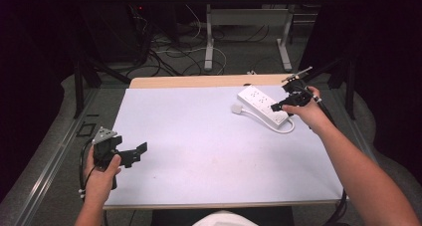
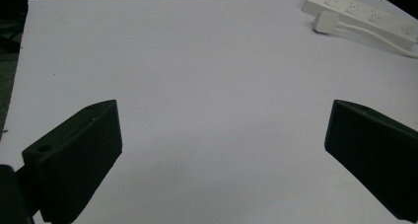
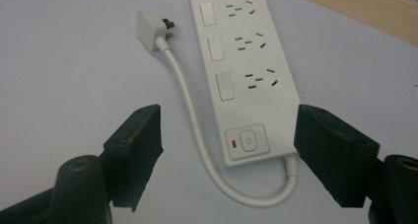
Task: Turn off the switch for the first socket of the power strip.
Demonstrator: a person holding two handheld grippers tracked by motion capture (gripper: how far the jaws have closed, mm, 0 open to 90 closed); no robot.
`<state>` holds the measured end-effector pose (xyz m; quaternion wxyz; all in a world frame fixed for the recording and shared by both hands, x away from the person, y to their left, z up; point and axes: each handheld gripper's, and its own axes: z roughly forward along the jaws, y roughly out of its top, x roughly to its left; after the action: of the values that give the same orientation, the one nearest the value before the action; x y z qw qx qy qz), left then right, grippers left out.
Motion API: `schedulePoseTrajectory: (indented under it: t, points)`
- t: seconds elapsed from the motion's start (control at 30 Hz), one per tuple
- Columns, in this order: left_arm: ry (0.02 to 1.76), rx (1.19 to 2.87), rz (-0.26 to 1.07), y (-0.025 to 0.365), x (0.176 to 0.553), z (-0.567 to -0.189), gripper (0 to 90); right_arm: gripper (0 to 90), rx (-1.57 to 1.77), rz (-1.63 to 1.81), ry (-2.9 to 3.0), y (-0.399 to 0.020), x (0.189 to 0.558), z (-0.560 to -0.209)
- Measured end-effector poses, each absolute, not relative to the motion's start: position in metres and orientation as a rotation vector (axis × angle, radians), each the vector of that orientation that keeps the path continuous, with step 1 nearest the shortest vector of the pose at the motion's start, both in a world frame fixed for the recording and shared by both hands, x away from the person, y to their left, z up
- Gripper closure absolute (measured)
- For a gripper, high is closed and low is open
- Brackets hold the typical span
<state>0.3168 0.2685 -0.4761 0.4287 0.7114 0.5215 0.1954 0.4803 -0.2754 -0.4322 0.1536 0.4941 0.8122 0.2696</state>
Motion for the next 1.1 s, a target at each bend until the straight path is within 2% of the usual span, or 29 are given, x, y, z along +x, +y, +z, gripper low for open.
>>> schedulePoseTrajectory:
  t: [0.33, 0.87, 0.93, 1.1]
  points:
    - [1.302, 1.772, 0.492, 0.269, 0.317, -0.477, 0.8, 39.3, 1.437, 0.773, 2.325, -0.274, 0.491, -0.439]
    - [1.302, 1.772, 0.493, 0.270, 0.317, -0.477, 0.8, 42.1, 1.571, 0.816, 2.233, -0.270, 0.510, -0.454]
    - [1.303, 1.771, 0.492, 0.270, 0.317, -0.477, 0.8, 46.3, 1.576, 0.834, 2.219, -0.270, 0.513, -0.455]
    - [1.306, 1.769, 0.491, 0.270, 0.317, -0.476, 0.8, 48.7, 1.616, 0.862, 2.189, -0.269, 0.518, -0.460]
